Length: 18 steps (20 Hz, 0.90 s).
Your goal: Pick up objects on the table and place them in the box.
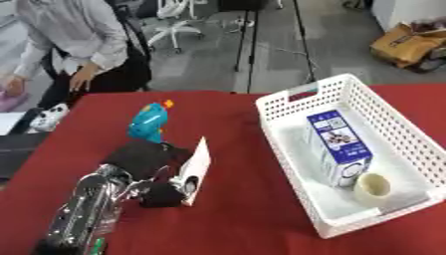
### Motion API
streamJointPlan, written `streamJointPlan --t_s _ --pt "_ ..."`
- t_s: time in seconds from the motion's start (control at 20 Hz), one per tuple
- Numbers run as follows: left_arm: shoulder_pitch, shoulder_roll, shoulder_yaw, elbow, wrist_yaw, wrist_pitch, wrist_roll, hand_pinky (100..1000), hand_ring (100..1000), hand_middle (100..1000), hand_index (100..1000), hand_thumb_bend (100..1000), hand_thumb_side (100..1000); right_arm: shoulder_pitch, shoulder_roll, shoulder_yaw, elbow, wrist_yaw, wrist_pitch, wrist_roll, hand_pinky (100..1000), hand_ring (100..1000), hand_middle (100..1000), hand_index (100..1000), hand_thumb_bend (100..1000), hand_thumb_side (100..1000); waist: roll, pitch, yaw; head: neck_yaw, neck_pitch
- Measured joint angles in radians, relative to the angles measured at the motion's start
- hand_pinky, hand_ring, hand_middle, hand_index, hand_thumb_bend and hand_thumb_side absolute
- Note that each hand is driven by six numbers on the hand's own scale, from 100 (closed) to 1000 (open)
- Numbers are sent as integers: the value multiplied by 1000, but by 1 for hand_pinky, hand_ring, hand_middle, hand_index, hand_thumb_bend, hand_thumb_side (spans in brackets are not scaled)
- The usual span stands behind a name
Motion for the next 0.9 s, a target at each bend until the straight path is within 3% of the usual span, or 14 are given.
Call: streamJointPlan --t_s 0.55,0.9 --pt "-7 -27 30 4 -86 36 0 682 652 634 976 146 1000 0 5 3 0 -2 -3 0 726 672 589 642 100 620 -2 8 -7 20 0" --pt "-9 -44 50 -11 -130 57 0 669 636 620 955 100 1000 0 6 4 0 -11 -13 0 726 671 587 639 100 616 -7 12 -11 38 0"
